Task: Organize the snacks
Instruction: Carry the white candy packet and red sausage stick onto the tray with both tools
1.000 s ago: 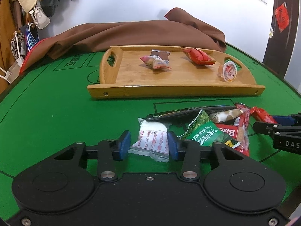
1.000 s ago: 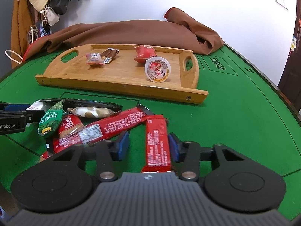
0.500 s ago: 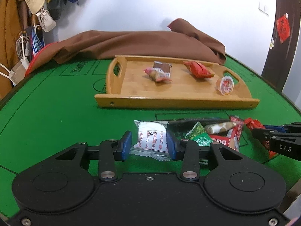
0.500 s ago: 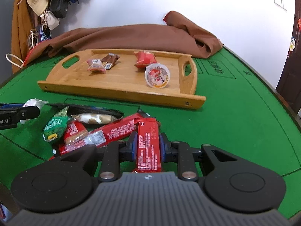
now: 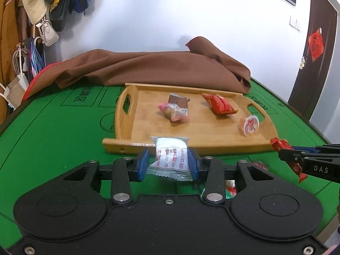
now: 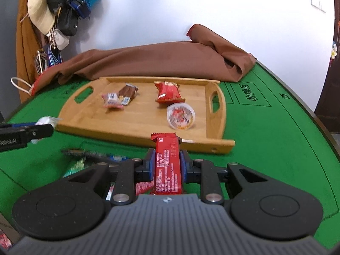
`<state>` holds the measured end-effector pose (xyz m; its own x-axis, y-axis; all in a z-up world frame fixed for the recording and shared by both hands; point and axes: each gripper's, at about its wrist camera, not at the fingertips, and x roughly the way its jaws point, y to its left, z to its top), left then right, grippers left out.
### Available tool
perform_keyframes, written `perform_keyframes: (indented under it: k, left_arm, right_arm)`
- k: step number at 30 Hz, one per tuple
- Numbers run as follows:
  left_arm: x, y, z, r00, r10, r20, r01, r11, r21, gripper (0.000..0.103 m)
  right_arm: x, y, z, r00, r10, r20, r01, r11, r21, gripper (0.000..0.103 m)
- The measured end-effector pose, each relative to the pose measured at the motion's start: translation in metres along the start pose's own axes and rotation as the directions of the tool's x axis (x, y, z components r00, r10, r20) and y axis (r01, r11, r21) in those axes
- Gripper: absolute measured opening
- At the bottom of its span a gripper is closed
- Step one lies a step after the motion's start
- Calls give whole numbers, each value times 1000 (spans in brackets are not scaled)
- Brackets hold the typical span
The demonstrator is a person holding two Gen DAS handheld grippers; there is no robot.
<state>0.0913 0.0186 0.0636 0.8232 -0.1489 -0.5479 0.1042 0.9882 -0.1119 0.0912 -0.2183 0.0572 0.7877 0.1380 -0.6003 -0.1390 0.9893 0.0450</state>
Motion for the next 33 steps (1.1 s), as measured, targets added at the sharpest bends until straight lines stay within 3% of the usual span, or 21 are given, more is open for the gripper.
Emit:
perform_keyframes:
  k: [6, 14, 24, 33]
  left_arm:
    - [21, -6, 23, 1000, -11, -10, 11, 1000, 14, 36]
    - [71, -11, 43, 997, -7, -78, 7, 1000, 8, 36]
    - [134, -10, 51, 986, 4, -169, -8, 1000, -22, 36]
    - [158, -5, 55, 983, 31, -179, -37, 999, -28, 36]
  right_arm:
    - [22, -3, 28, 999, 26, -27, -25, 999, 33, 28]
    - [68, -1, 57, 988, 90, -128, -81, 994, 80, 28]
    - [122, 4, 78, 981, 58, -183, -42, 995, 91, 28]
    - [149, -1, 83, 980, 21, -199, -1, 995, 99, 28]
